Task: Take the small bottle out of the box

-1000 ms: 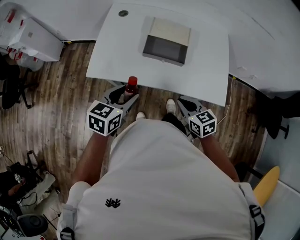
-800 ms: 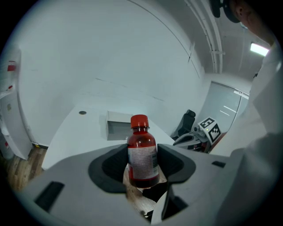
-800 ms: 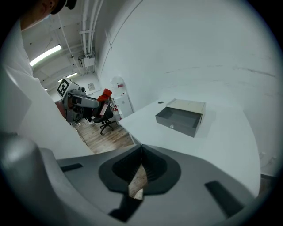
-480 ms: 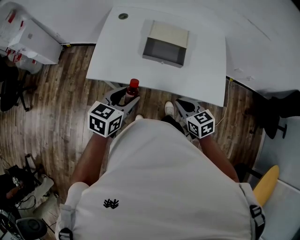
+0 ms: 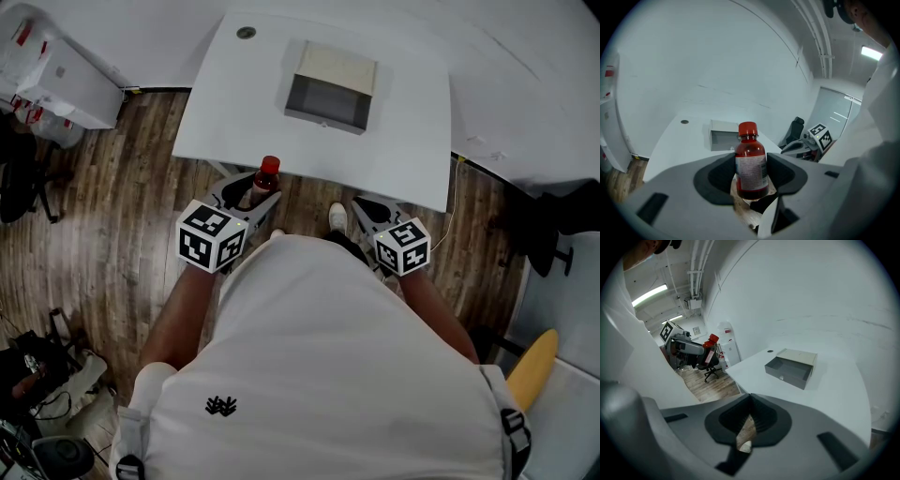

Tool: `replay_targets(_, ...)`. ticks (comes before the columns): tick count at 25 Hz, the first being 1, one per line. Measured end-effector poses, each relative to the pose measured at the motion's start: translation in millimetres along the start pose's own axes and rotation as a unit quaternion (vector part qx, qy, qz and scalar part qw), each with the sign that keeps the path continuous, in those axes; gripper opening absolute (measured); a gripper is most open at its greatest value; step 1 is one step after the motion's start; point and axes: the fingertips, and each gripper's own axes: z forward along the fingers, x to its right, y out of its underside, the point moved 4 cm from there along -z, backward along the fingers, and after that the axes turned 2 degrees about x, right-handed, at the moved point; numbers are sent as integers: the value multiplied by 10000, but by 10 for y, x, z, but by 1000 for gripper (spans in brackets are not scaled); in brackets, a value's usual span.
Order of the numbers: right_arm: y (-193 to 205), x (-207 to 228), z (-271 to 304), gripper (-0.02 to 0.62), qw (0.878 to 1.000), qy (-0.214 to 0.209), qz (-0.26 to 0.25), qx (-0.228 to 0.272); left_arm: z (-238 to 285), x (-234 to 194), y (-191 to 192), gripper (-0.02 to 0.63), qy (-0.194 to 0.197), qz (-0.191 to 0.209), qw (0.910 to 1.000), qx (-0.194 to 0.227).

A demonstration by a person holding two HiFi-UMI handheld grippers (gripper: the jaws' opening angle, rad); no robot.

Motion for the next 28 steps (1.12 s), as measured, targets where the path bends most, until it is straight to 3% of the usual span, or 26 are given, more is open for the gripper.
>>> replay_targets(28,12,41,-41,6,9999,97,-44,71,16,24,77,213,39,-58,9999,-127)
